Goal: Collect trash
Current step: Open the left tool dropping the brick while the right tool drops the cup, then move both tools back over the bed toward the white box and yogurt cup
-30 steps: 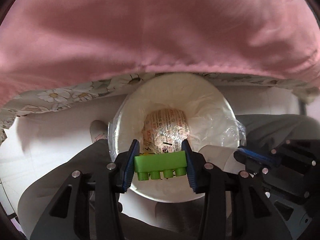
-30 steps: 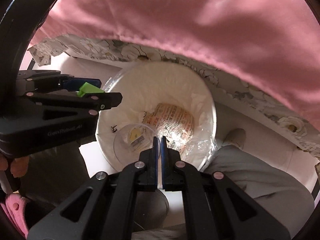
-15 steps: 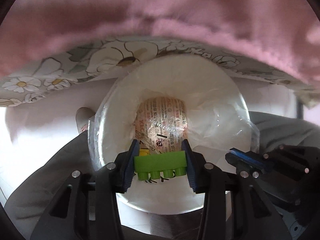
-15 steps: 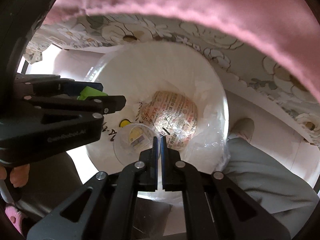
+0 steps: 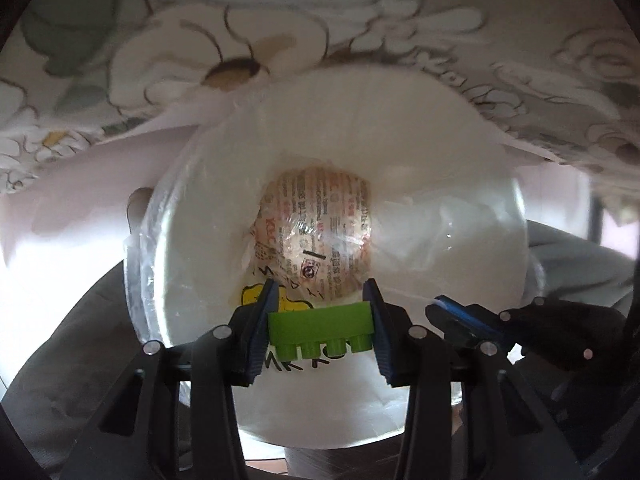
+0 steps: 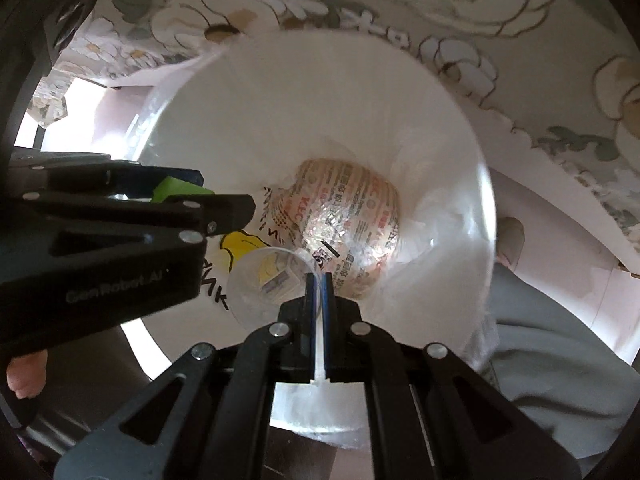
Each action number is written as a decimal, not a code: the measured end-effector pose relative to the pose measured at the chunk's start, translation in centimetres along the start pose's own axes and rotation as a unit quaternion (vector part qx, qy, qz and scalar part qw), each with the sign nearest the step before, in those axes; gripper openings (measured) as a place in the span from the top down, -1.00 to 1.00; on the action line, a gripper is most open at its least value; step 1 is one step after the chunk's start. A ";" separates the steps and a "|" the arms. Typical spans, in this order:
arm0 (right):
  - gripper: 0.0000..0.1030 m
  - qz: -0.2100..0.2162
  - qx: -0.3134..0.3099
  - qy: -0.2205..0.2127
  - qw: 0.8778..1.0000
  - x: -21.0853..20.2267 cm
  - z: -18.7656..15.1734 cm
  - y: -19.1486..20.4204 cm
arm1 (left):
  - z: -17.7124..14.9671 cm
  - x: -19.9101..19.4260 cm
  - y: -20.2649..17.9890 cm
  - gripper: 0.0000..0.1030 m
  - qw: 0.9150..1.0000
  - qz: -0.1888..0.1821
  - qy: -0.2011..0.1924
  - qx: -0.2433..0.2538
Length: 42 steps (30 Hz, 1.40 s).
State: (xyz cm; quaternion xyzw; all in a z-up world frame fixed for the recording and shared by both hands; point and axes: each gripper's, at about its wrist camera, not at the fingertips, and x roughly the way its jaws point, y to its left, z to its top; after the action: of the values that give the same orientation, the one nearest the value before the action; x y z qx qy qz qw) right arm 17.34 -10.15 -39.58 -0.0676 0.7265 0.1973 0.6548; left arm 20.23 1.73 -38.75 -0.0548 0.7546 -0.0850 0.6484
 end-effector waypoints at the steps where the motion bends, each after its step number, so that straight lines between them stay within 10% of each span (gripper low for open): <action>1: 0.91 -0.004 -0.005 0.002 1.000 0.2 0.0 0.2 | 0.0 0.3 0.0 0.11 1.000 0.007 0.001 0.002; 10: 0.84 -0.005 0.007 0.013 1.000 1.9 0.4 -0.4 | 0.5 1.9 0.4 0.06 1.000 0.009 0.024 -0.011; 14: 0.17 -0.012 0.020 0.020 1.000 2.1 0.5 -1.0 | 0.5 2.1 0.4 -0.18 0.999 0.011 0.026 -0.018; 30: 0.15 -0.023 0.000 0.020 1.000 0.6 -1.7 0.8 | -3.1 0.8 0.8 -0.33 0.999 0.016 0.028 -0.025; 42: -0.07 -0.031 0.020 -0.097 0.995 -9.5 -3.1 0.4 | -6.1 -9.1 -0.5 -0.41 0.994 0.054 -0.096 0.003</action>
State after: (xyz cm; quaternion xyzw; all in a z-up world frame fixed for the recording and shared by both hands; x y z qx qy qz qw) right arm 15.58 -12.51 -29.97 -0.0575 0.6606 0.1681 0.7295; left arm 15.56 3.30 -28.95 -0.0194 0.6908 -0.0464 0.7213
